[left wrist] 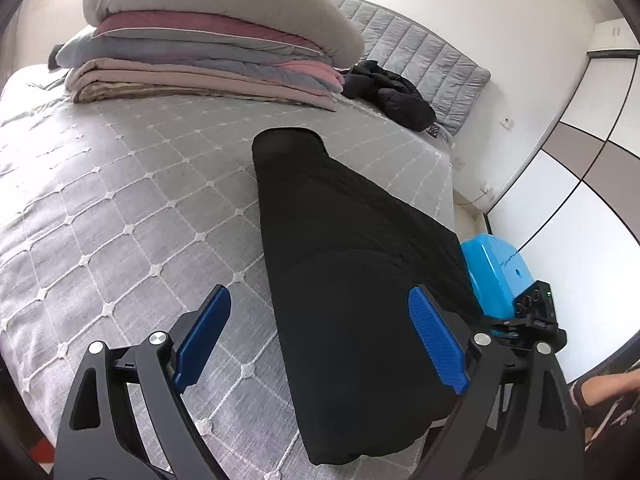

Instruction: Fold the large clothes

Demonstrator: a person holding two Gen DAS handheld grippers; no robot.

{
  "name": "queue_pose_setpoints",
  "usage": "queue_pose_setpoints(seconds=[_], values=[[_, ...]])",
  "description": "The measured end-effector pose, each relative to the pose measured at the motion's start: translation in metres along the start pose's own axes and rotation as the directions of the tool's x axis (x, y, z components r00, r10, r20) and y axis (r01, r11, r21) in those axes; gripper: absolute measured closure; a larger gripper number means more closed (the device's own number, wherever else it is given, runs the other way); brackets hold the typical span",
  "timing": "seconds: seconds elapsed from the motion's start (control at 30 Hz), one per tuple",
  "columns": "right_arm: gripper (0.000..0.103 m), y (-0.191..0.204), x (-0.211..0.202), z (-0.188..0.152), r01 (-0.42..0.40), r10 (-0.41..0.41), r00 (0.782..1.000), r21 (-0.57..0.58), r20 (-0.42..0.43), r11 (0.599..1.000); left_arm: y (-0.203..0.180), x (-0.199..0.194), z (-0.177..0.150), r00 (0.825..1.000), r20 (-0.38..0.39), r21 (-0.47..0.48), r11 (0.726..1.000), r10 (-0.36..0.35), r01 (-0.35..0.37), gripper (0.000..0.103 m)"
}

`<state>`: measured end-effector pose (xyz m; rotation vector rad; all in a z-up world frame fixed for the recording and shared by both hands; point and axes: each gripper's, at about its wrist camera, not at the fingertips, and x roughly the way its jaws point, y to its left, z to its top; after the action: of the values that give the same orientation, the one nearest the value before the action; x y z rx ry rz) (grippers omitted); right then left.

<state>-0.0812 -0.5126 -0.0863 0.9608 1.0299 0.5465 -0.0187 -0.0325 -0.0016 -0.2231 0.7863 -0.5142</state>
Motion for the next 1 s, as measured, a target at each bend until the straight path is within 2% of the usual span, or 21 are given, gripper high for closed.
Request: queue_pose_setpoints(seconds=[0.07, 0.1, 0.13, 0.17, 0.2, 0.23, 0.27, 0.37, 0.4, 0.5, 0.53, 0.57, 0.6, 0.67, 0.73, 0.77, 0.8, 0.83, 0.93, 1.0], values=[[0.029, 0.008, -0.024, 0.001, 0.122, -0.122, 0.987, 0.007, 0.106, 0.993, -0.002, 0.001, 0.002, 1.000, 0.011, 0.020, 1.000, -0.002, 0.002, 0.016], [0.028, 0.021, -0.040, 0.002, 0.145, -0.143, 0.972, 0.003, 0.187, 0.989, -0.003, 0.001, 0.003, 1.000, 0.017, 0.022, 1.000, -0.006, 0.005, 0.016], [0.027, 0.038, -0.048, 0.002, 0.108, -0.098, 0.966, -0.029, 0.240, 0.994, -0.005, 0.003, 0.004, 1.000, 0.025, 0.021, 1.000, -0.010, 0.009, 0.016], [0.021, 0.065, -0.051, 0.005, 0.057, -0.027, 0.960, -0.102, 0.280, 0.993, -0.007, 0.005, 0.006, 0.999, 0.035, 0.010, 1.000, -0.011, 0.010, 0.016], [0.013, 0.084, -0.050, 0.011, 0.032, 0.014, 0.954, -0.148, 0.298, 0.988, -0.010, 0.007, 0.009, 0.999, 0.044, -0.006, 1.000, -0.013, 0.013, 0.016], [0.011, 0.106, -0.045, 0.017, -0.012, 0.074, 0.946, -0.193, 0.315, 0.981, -0.013, 0.009, 0.011, 0.998, 0.055, -0.019, 1.000, -0.020, 0.021, 0.016], [0.007, 0.128, -0.036, 0.024, -0.091, 0.168, 0.929, -0.236, 0.329, 0.967, -0.019, 0.010, 0.014, 0.996, 0.080, -0.033, 0.999, -0.029, 0.032, 0.016], [0.007, 0.163, 0.006, 0.050, -0.232, 0.320, 0.897, -0.290, 0.305, 0.928, -0.035, 0.016, 0.019, 0.992, 0.110, -0.035, 0.998, -0.057, 0.061, 0.016], [0.007, 0.168, 0.027, 0.051, -0.237, 0.327, 0.895, -0.298, 0.305, 0.925, -0.041, 0.019, 0.020, 0.991, 0.111, -0.033, 0.997, -0.072, 0.076, 0.016], [0.007, 0.137, 0.075, 0.062, -0.125, 0.200, 0.934, -0.251, 0.297, 0.960, -0.056, 0.030, 0.017, 0.991, 0.083, -0.001, 0.994, -0.108, 0.109, 0.014], [0.007, 0.114, 0.090, 0.058, -0.054, 0.114, 0.949, -0.204, 0.293, 0.977, -0.058, 0.034, 0.014, 0.991, 0.070, 0.012, 0.994, -0.113, 0.112, 0.014], [0.010, 0.099, 0.098, 0.047, -0.027, 0.079, 0.952, -0.174, 0.296, 0.984, -0.062, 0.042, 0.009, 0.992, 0.042, 0.035, 0.993, -0.116, 0.115, 0.014], [0.018, 0.072, 0.096, 0.038, -0.047, 0.093, 0.942, -0.148, 0.323, 0.988, -0.063, 0.049, 0.005, 0.993, 0.017, 0.049, 0.992, -0.114, 0.113, 0.014], [0.019, 0.069, 0.082, 0.033, -0.061, 0.111, 0.928, -0.149, 0.356, 0.987, -0.060, 0.067, -0.007, 0.995, -0.043, 0.054, 0.994, -0.093, 0.096, 0.014], [0.019, 0.075, 0.069, 0.031, 0.015, 0.043, 0.933, -0.157, 0.356, 0.987, -0.055, 0.074, -0.013, 0.996, -0.060, 0.041, 0.996, -0.073, 0.076, 0.014], [0.019, 0.081, 0.062, 0.031, 0.030, 0.027, 0.936, -0.159, 0.351, 0.987, -0.052, 0.070, -0.012, 0.997, -0.038, 0.028, 0.997, -0.074, 0.075, 0.014], [0.018, 0.083, 0.053, 0.032, 0.041, 0.027, 0.928, -0.172, 0.372, 0.984, -0.049, 0.065, -0.008, 0.995, -0.013, 0.009, 0.995, -0.096, 0.096, 0.014], [0.018, 0.095, 0.042, 0.030, 0.056, 0.036, 0.911, -0.209, 0.411, 0.976, -0.048, 0.060, -0.003, 0.993, 0.020, -0.010, 0.994, -0.112, 0.113, 0.014], [0.017, 0.142, 0.030, 0.032, 0.190, -0.008, 0.868, -0.317, 0.496, 0.929, -0.058, 0.055, 0.020, 0.988, 0.089, -0.009, 0.992, -0.124, 0.125, 0.013], [0.012, 0.166, 0.042, 0.035, 0.235, -0.028, 0.858, -0.344, 0.513, 0.909, -0.069, 0.060, 0.034, 0.982, 0.123, 0.008, 0.990, -0.141, 0.141, 0.013]])
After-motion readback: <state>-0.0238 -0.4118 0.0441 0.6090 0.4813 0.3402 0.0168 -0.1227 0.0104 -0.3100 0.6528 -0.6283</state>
